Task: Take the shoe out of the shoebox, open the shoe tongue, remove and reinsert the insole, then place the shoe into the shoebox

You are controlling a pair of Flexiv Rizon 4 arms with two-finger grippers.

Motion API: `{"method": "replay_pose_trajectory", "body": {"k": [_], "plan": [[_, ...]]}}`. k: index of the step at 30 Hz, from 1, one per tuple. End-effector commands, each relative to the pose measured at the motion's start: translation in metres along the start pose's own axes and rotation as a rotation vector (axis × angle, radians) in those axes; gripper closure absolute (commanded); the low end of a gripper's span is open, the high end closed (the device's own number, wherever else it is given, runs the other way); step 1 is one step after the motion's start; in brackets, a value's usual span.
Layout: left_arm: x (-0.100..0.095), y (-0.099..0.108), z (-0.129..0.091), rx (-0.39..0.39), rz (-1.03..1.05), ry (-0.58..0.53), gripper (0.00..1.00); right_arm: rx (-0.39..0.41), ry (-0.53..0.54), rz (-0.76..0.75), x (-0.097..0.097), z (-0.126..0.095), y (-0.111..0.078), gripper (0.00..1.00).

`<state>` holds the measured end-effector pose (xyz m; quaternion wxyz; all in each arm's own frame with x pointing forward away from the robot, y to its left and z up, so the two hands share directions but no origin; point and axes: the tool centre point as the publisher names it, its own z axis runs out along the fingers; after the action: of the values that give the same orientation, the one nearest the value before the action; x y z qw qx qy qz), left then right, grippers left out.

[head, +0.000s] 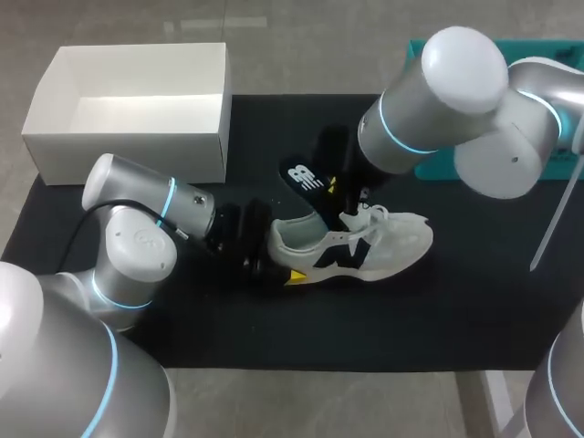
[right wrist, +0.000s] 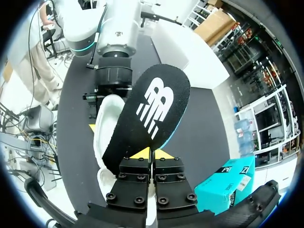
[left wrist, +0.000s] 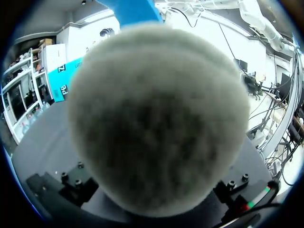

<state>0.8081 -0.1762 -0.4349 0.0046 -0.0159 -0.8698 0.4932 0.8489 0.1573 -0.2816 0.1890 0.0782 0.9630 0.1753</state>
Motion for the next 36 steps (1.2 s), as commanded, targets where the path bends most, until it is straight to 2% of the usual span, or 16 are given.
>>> {"method": "replay_pose_trajectory", "body": {"k": [1, 8, 14, 21, 28, 30, 33, 36], "plan": [[0.001, 0.005, 0.005, -0.004, 0.001, 0.000, 1.00, -0.061, 0.000, 0.000, -0.008, 0.017, 0.006, 1.00], [0.001, 0.005, 0.005, -0.004, 0.001, 0.000, 1.00, -0.125, -0.038, 0.010, -0.023, 0.022, 0.017, 1.00], [0.001, 0.005, 0.005, -0.004, 0.001, 0.000, 1.00, -0.133, -0.066, 0.013, -0.042, 0.002, 0.032, 1.00], [0.001, 0.005, 0.005, -0.004, 0.001, 0.000, 1.00, -0.178, -0.095, 0.040, -0.051, -0.017, 0.039, 1.00], [0.001, 0.005, 0.005, -0.004, 0.001, 0.000, 1.00, -0.185, -0.169, 0.146, -0.060, -0.056, 0.046, 1.00], [0.001, 0.005, 0.005, -0.004, 0.001, 0.000, 1.00, -0.203, -0.192, 0.164, -0.063, -0.068, 0.050, 1.00], [0.001, 0.005, 0.005, -0.004, 0.001, 0.000, 1.00, -0.277, -0.218, 0.191, -0.068, -0.090, 0.059, 1.00], [0.001, 0.005, 0.005, -0.004, 0.001, 0.000, 1.00, -0.305, -0.238, 0.207, -0.071, -0.107, 0.066, 1.00]]}}
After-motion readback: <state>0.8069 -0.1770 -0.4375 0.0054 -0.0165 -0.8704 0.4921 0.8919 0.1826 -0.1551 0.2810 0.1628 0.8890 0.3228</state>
